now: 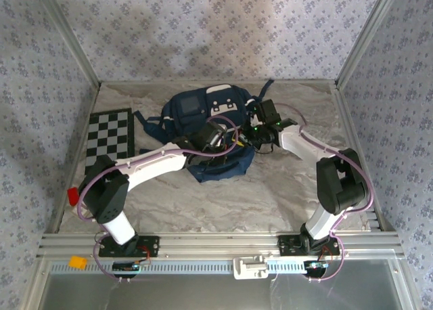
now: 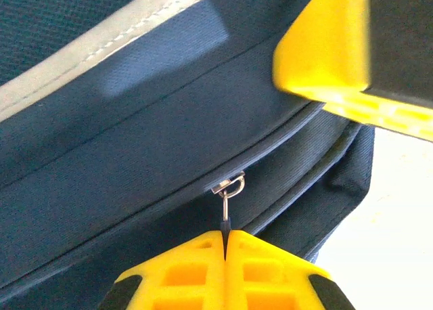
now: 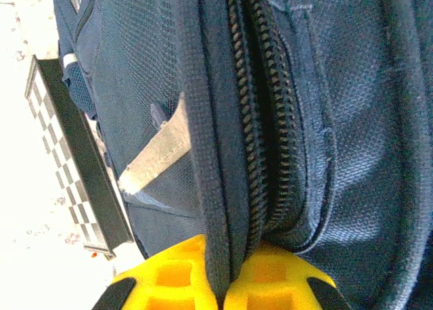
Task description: Pack the student bag
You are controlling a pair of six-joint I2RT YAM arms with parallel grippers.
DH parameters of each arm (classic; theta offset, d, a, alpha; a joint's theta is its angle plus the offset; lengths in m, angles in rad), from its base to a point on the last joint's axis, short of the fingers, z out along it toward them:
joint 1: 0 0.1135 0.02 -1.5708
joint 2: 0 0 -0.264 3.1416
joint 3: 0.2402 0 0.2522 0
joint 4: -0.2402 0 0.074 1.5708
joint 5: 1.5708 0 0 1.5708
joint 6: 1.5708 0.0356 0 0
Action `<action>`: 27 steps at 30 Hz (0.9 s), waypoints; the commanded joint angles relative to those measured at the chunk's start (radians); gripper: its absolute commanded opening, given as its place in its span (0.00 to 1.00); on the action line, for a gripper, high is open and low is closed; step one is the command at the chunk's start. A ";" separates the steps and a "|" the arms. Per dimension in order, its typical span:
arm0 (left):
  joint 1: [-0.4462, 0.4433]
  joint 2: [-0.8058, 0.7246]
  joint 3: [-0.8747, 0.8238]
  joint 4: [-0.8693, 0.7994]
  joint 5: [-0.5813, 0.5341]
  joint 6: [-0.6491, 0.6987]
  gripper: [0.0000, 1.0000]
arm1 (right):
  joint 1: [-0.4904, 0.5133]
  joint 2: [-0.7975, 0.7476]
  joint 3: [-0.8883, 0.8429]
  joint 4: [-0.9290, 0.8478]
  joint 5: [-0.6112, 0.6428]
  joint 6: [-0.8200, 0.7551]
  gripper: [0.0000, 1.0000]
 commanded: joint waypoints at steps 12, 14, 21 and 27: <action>0.128 -0.175 -0.274 0.107 -0.161 0.329 0.00 | -0.244 -0.015 0.196 -0.355 -0.091 -0.378 0.00; 0.165 -0.171 -0.301 0.169 -0.151 0.351 0.00 | -0.258 -0.014 0.205 -0.371 -0.124 -0.396 0.00; 0.249 -0.068 -0.227 0.221 -0.132 0.363 0.00 | -0.261 -0.001 0.196 -0.409 -0.150 -0.427 0.00; 0.216 -0.035 -0.178 0.159 -0.054 0.338 0.00 | -0.248 -0.040 0.137 -0.366 -0.067 -0.374 0.20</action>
